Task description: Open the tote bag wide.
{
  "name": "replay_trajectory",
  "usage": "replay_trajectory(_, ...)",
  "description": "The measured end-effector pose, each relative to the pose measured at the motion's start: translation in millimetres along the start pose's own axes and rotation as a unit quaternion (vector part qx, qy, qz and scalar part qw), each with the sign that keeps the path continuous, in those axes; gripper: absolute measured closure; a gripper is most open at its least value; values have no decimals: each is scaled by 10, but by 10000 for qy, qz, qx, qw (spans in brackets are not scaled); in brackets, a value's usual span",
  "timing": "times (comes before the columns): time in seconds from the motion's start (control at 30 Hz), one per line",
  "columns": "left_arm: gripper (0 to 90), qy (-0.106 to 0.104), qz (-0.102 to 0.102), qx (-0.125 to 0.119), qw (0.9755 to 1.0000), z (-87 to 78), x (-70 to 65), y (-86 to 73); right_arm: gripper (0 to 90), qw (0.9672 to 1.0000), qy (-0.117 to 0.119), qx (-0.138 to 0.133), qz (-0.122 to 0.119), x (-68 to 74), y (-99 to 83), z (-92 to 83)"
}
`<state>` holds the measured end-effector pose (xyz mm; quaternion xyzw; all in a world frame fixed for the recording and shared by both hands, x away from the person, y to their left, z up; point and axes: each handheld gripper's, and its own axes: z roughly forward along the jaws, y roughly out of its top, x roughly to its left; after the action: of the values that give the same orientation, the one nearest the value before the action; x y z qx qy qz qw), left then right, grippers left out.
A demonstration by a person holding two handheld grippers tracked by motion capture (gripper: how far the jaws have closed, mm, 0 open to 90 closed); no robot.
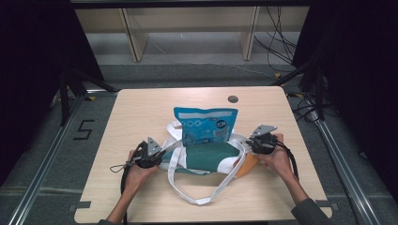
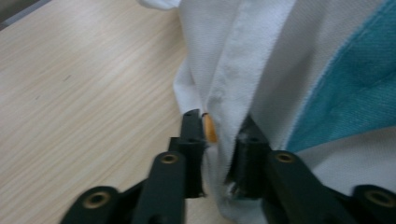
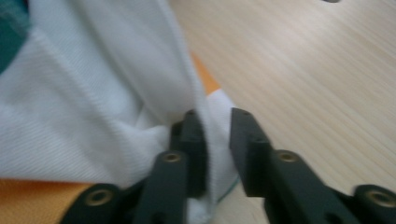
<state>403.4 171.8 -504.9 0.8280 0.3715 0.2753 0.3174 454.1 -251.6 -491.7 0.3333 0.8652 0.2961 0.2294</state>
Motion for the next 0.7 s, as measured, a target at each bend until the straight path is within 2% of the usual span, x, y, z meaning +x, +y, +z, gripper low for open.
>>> replay_trajectory(0.07, 612, -118, -93, -5, 9999, -49, 70, 17, 626, 9992, -18, -121, 379, -79, 17, -120)
replay_trajectory(0.1, 569, -75, -201, -58, 9998, -91, 108, 42, 601, 9985, -52, -239, 482, -126, 36, -217)
replay_trajectory(0.13, 538, -59, -352, -147, 9993, -138, 142, 77, 572, 9970, -16, -487, 594, -168, 54, -317)
replay_trajectory(0.17, 525, -45, -353, -215, 9991, -206, 188, 126, 549, 9944, 41, -739, 756, -192, 85, -438)
replay_trajectory(0.2, 507, -117, -408, -422, 9982, -257, 224, 181, 546, 9915, 50, -955, 884, -188, 118, -567)
replay_trajectory(0.23, 489, -218, -610, -692, 9955, -287, 225, 241, 543, 9894, 64, -1162, 872, -178, 156, -665)
replay_trajectory(0.27, 477, -218, -610, -692, 9955, -287, 225, 241, 543, 9894, 64, -1162, 872, -178, 156, -665)
replay_trajectory(0.3, 477, -342, -598, -722, 9950, -346, 239, 304, 527, 9892, 126, -1250, 756, -175, 201, -753)
replay_trajectory(0.33, 455, -447, -576, -770, 9944, -380, 198, 379, 514, 9859, 300, -1453, 776, -86, 297, -916)
replay_trajectory(0.37, 452, -447, -576, -770, 9944, -380, 198, 379, 514, 9859, 300, -1453, 776, -86, 297, -916)
replay_trajectory(0.4, 452, -448, -396, -703, 9957, -400, 172, 415, 504, 9848, 333, -1535, 745, -59, 331, -957)
replay_trajectory(0.43, 442, -495, -353, -689, 9958, -388, 143, 440, 490, 9828, 392, -1707, 593, -7, 418, -1071)
replay_trajectory(0.47, 441, -431, -220, -630, 9968, -364, 112, 483, 490, 9815, 528, -1747, 585, 23, 436, -1113)
replay_trajectory(0.5, 443, -450, -210, -649, 9967, -340, 93, 506, 490, 9774, 696, -1927, 527, 53, 460, -1140)
replay_trajectory(0.53, 443, -492, -50, -573, 9971, -329, 96, 531, 490, 9754, 901, -1952, 498, 90, 481, -1166)
replay_trajectory(0.57, 442, -524, -131, -626, 9966, -298, 73, 553, 484, 9738, 1051, -1966, 451, 152, 503, -1173)
replay_trajectory(0.6, 437, -540, 178, -653, 9962, -273, 101, 590, 482, 9746, 1096, -1922, 335, 207, 525, -1177)
replay_trajectory(0.63, 421, -585, 194, -687, 9957, -242, 98, 615, 473, 9758, 1047, -1913, 148, 243, 548, -1171)
replay_trajectory(0.67, 410, -641, 83, -714, 9954, -210, 83, 632, 457, 9766, 995, -1899, 146, 300, 562, -1157)
replay_trajectory(0.7, 416, -641, 83, -714, 9954, -210, 83, 632, 452, 9751, 1138, -1901, 56, 322, 582, -1130)
